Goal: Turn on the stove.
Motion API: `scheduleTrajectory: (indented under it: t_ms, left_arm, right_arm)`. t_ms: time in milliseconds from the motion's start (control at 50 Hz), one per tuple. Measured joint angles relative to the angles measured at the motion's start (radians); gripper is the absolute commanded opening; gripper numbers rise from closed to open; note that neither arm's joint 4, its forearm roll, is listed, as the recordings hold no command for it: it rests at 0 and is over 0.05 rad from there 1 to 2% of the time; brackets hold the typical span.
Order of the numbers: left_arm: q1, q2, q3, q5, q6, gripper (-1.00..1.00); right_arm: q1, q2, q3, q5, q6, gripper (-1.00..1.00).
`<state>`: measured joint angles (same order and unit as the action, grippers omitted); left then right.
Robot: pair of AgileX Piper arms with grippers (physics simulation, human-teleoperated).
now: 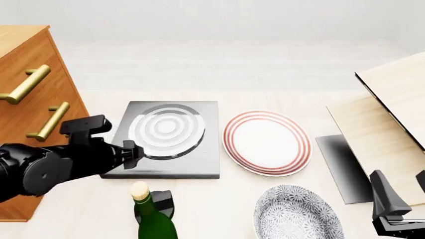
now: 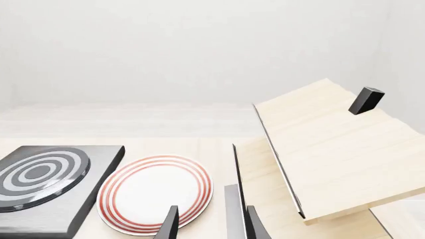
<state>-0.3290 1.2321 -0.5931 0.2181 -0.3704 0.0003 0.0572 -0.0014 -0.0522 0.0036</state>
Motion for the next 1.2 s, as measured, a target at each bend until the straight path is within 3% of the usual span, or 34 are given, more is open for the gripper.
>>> scheduleTrajectory:
  t_ms: [700, 1200]
  left_arm:
    - [-0.05, -0.225, 0.083, 0.025, -0.072, 1.0]
    - [-0.034, -0.36, 0.091, 0.081, -0.073, 1.0]
  right_arm:
    - [0.0, 0.0, 0.0, 0.0, 0.0, 1.0]
    - [0.0, 0.0, 0.0, 0.0, 0.0, 1.0]
